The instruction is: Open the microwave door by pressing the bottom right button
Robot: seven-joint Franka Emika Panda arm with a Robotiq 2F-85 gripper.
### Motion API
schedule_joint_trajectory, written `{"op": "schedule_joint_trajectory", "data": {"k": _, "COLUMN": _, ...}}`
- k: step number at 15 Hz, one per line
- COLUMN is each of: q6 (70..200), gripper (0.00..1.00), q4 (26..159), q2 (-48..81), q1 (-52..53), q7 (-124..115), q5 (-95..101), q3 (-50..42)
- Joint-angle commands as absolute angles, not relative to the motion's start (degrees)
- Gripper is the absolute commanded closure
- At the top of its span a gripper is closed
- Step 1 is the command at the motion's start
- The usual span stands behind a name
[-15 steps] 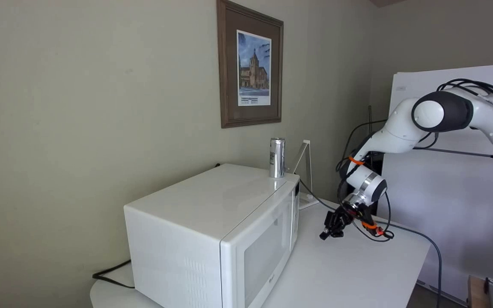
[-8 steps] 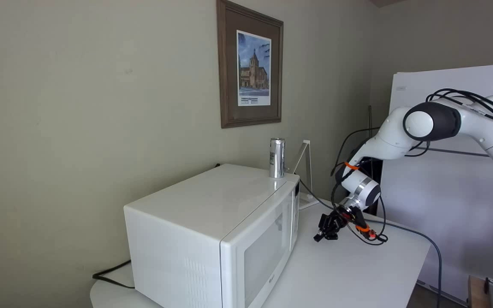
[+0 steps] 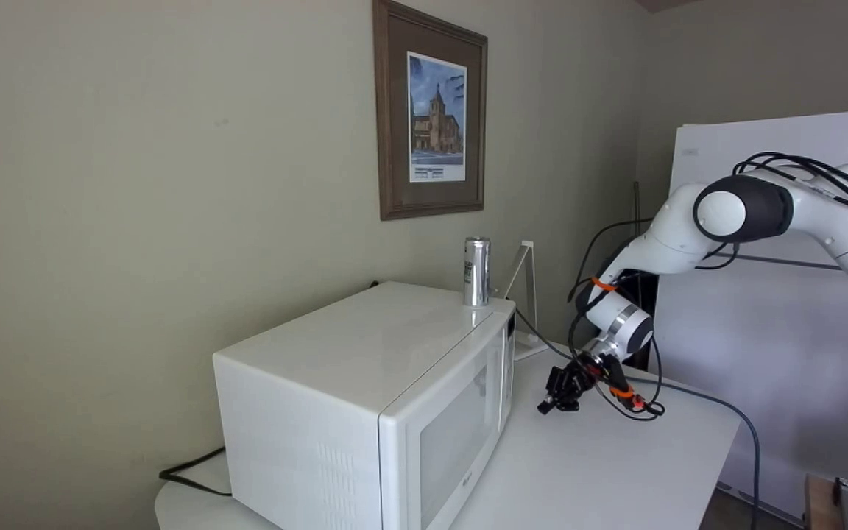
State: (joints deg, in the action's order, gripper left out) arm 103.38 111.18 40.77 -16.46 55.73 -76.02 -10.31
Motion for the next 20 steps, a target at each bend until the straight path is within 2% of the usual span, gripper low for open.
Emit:
{"op": "schedule_joint_trajectory", "data": {"k": 1, "q6": 105.83, "gripper": 1.0, "q4": 109.62, "q2": 41.56, "q1": -15.76, "q7": 54.17, "q5": -78.9, "q3": -9.49}}
{"op": "schedule_joint_trajectory", "data": {"k": 20, "q6": 109.81, "gripper": 1.0, "q4": 105.22, "q2": 45.93, "q1": -13.93, "q7": 51.67, "q5": -86.15, "q3": -7.55}}
